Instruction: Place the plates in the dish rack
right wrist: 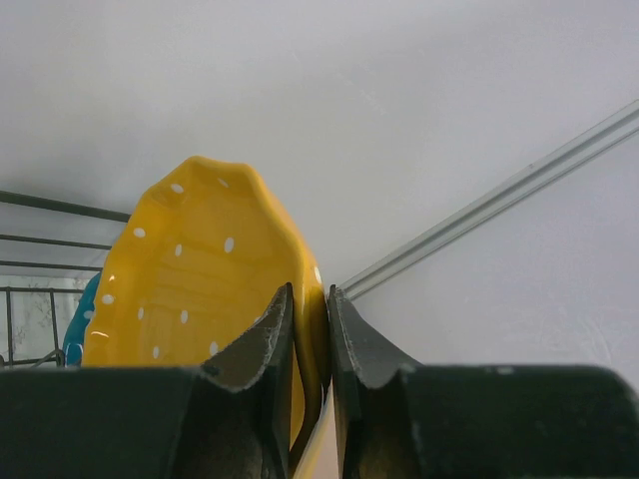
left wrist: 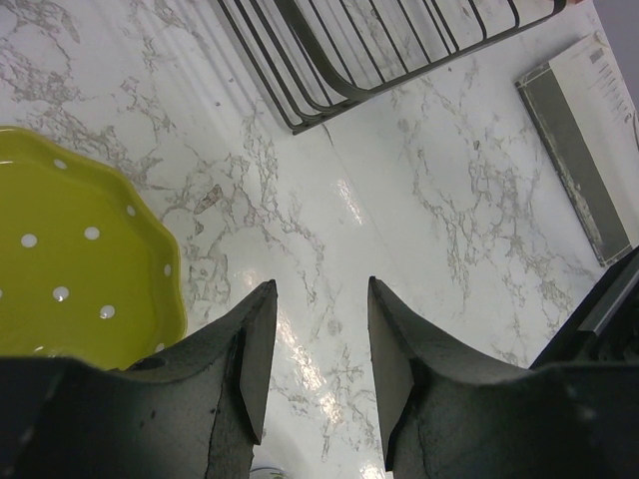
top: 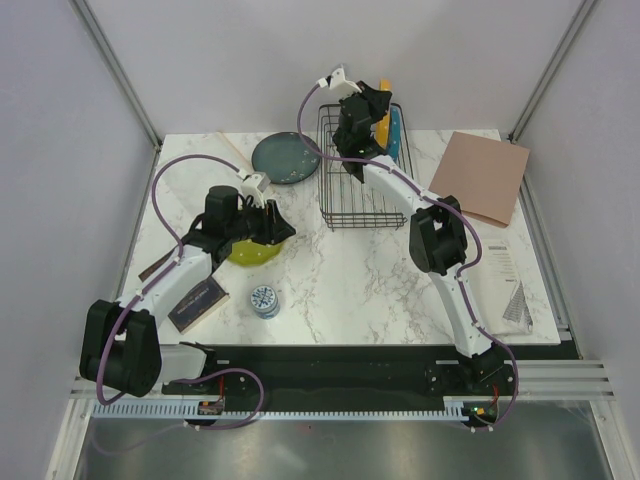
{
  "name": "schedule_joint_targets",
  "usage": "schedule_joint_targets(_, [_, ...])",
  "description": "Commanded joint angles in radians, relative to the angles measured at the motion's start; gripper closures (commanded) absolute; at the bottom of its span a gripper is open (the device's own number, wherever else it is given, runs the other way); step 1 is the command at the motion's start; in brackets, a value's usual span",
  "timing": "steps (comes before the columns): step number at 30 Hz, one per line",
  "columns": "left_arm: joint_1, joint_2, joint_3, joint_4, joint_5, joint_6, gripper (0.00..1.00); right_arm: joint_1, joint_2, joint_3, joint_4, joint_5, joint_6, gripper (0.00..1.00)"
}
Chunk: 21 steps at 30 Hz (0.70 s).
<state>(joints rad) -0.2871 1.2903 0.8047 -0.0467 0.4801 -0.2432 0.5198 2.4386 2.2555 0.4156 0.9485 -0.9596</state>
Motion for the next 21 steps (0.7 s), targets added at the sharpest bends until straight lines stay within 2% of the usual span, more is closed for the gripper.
schedule_joint_targets(1, [0.006,-0.020,-0.013,0.042,0.008,-0.021,0.51,0.002,-0.018,0.024,0.121,-0.028,-0.048,1.00])
schedule_joint_targets(9, [0.006,-0.026,-0.018,0.041,0.003,-0.019,0.51,0.000,0.008,-0.005,0.088,-0.022,-0.060,1.00])
schedule_joint_targets(21, [0.008,-0.020,-0.013,0.041,-0.002,-0.015,0.51,0.000,0.034,-0.040,0.129,-0.022,-0.085,1.00])
